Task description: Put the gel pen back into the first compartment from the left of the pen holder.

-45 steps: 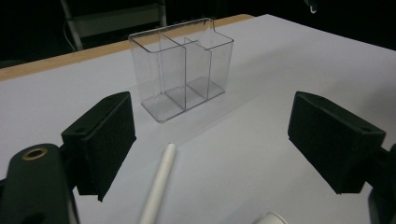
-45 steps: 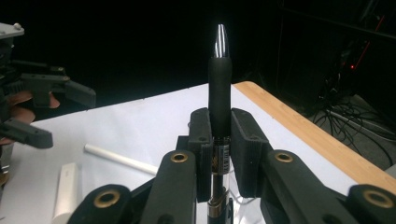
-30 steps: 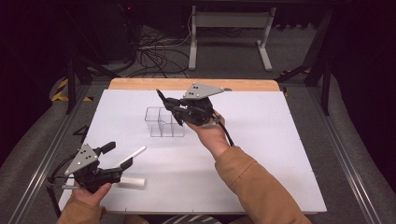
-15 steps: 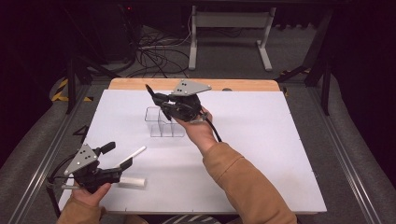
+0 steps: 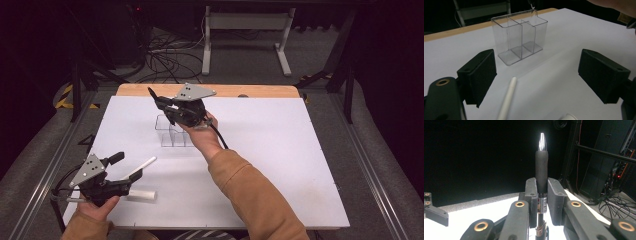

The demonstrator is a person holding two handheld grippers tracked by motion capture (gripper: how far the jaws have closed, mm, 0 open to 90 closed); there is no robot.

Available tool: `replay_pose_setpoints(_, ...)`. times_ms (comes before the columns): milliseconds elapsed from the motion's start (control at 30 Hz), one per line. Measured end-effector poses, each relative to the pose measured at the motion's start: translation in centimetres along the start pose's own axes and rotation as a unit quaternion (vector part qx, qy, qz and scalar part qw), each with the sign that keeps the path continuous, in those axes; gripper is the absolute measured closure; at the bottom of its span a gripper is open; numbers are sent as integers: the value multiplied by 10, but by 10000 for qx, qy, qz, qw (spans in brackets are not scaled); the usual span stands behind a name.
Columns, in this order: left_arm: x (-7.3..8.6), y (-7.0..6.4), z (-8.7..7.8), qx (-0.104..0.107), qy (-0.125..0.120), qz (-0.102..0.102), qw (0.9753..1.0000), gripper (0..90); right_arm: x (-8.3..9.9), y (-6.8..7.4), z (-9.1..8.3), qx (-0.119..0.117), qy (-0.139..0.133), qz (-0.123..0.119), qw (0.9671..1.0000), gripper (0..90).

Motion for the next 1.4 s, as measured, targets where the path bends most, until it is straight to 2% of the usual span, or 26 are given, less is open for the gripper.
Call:
replay_pose_setpoints(233,0,0,1,22,8,-43,10000,158,3,-2,14,-1,-87,62,9999,799)
replay_pose_setpoints(400,0,1,0,14,23,19,10000,157,4,-1,21,41,-74,59,9999,799)
replay_pose_setpoints(667,1,1,0,33,26,-17,10000,157,8,-4,26,36,-53,113,9999,799)
replay_pose_setpoints(767,1,1,1,22,24,26,10000,158,9,-4,28,20,-80,158,9998,798)
replay_pose_setpoints(1133,1,1,1,16,31,14,10000,158,13,-2,34,-14,-124,90,9999,798)
replay_pose_setpoints(1400,1,2,1,23,5,-2,10000,159,18,-1,41,-54,-49,73,9999,797)
Point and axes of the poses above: each handheld gripper's, and its own axes: z roughly forward along the jaws, x roughly out of its underside, y roughly to its left, the point moved 2 cm from there along z, roughly forward along the jaws, and after that the axes turned 5 degrees about y, right-handed, at the moved point
